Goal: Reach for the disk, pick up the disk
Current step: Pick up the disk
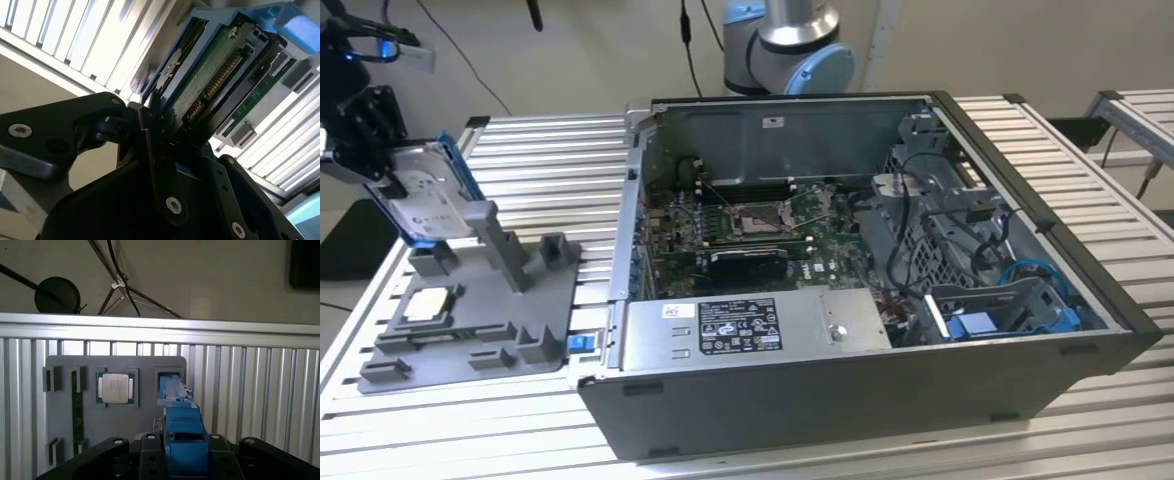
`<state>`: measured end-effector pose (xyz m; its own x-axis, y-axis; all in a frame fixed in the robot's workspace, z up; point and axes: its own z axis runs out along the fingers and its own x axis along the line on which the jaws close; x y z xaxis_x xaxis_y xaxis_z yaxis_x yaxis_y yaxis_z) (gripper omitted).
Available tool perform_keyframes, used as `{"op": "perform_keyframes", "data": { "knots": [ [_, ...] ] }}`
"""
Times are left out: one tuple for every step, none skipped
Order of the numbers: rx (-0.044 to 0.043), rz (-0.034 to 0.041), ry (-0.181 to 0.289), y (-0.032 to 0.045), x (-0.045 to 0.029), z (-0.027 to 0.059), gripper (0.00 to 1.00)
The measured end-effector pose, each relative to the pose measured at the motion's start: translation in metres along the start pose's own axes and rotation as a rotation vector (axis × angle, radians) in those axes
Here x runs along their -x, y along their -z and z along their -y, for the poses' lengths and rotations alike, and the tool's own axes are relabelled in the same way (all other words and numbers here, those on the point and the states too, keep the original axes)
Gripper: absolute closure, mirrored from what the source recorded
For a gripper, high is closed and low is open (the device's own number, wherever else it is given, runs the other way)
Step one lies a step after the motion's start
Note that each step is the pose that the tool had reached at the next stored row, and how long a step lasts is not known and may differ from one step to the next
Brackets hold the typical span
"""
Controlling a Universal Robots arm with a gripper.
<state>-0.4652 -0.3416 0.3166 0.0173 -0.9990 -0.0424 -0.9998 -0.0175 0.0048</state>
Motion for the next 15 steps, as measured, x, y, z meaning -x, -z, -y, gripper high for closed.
{"op": "perform_keyframes", "data": {
  "knots": [
    [0.0001,0.0000,0.000,0.0023,0.0001,0.0000,1.00],
    [0.0001,0.0000,0.000,0.0041,0.0002,0.0000,1.00],
    [0.0001,0.0000,0.000,0.0057,0.0002,0.0000,1.00],
    [0.0000,0.0000,0.000,0.0074,0.0003,0.0000,1.00],
    [0.0001,0.0000,0.000,0.0094,0.0004,0.0000,1.00],
    [0.0002,0.0000,0.000,0.0115,0.0005,0.0000,1.00],
    [0.0001,0.0000,0.000,0.0134,0.0006,-0.0001,1.00],
    [0.0003,-0.0001,0.000,0.0153,0.0006,-0.0001,1.00],
    [0.0002,0.0000,0.000,0.0171,0.0007,-0.0001,1.00],
    [0.0002,0.0000,0.000,0.0191,0.0008,-0.0001,1.00],
    [0.0003,0.0000,0.000,0.0211,0.0009,-0.0001,1.00],
    [0.0002,0.0000,0.000,0.0232,0.0010,-0.0001,1.00],
    [0.0002,0.0000,0.000,0.0250,0.0011,-0.0001,1.00],
    [0.0003,0.0000,0.000,0.0272,0.0012,-0.0001,1.00],
    [0.0004,-0.0001,0.000,0.0292,0.0012,-0.0001,1.00]
  ]
}}
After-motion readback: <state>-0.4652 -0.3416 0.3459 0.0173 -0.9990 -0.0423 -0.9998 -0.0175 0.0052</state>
